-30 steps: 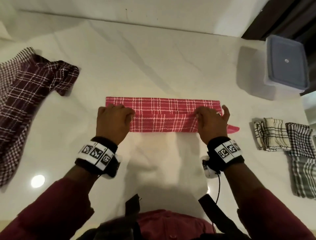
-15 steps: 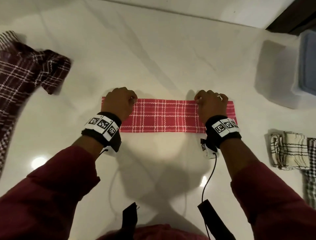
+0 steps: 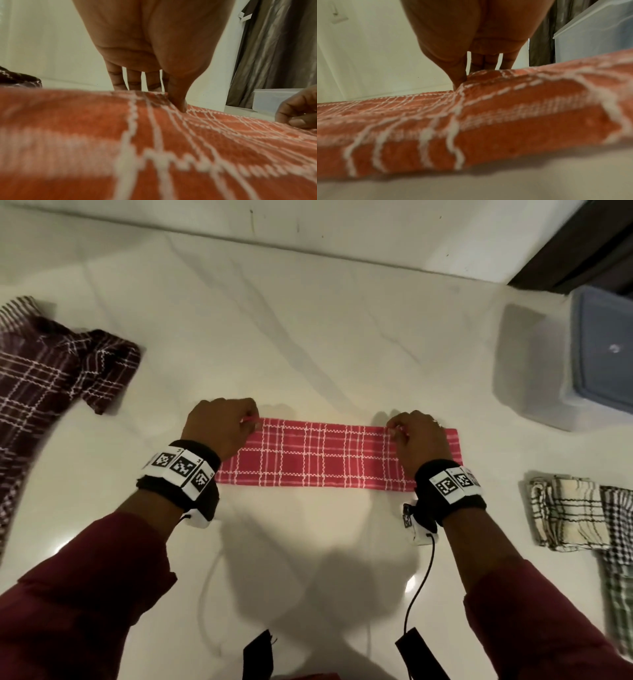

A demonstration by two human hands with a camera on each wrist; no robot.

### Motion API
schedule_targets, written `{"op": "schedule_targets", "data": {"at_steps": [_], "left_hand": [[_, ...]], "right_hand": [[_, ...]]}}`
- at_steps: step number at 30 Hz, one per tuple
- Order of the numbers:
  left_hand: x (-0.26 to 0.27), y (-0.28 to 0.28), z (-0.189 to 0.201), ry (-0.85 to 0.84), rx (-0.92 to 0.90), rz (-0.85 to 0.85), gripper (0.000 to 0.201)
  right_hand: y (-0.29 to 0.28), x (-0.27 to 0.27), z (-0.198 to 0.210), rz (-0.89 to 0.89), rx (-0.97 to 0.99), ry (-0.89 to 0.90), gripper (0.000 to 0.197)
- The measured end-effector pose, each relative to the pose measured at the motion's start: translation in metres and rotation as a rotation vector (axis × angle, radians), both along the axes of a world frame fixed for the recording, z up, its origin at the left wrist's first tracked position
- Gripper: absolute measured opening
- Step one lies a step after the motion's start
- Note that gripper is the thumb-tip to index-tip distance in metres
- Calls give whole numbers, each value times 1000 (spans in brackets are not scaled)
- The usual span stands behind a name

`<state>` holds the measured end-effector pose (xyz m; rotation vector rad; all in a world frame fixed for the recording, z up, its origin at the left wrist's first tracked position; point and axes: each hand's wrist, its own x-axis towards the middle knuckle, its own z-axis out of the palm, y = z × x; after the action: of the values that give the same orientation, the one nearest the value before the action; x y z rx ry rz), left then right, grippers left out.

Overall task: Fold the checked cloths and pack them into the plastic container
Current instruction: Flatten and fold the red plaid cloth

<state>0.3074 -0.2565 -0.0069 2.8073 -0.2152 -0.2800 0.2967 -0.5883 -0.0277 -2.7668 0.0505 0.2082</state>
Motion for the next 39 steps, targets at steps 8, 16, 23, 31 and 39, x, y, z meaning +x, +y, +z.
{"op": "schedule_targets", "data": {"at_steps": [8, 16, 23, 31, 39], "left_hand": [[5, 10, -1, 63, 283, -73, 39], [-15, 23, 18, 29, 272, 187, 56], [-77, -73, -9, 225, -154, -52, 65], [-78, -54, -42, 379, -71, 153, 103], [-76, -49, -37, 391, -34, 156, 120]], "right_hand": [[-15, -7, 4, -20, -68, -5, 15], [-7, -21, 16, -149, -82, -75, 43], [110, -62, 4, 300, 193, 230, 77], [58, -64, -27, 201, -51, 290, 97], [-48, -65, -2, -287, -10, 338, 107]]}}
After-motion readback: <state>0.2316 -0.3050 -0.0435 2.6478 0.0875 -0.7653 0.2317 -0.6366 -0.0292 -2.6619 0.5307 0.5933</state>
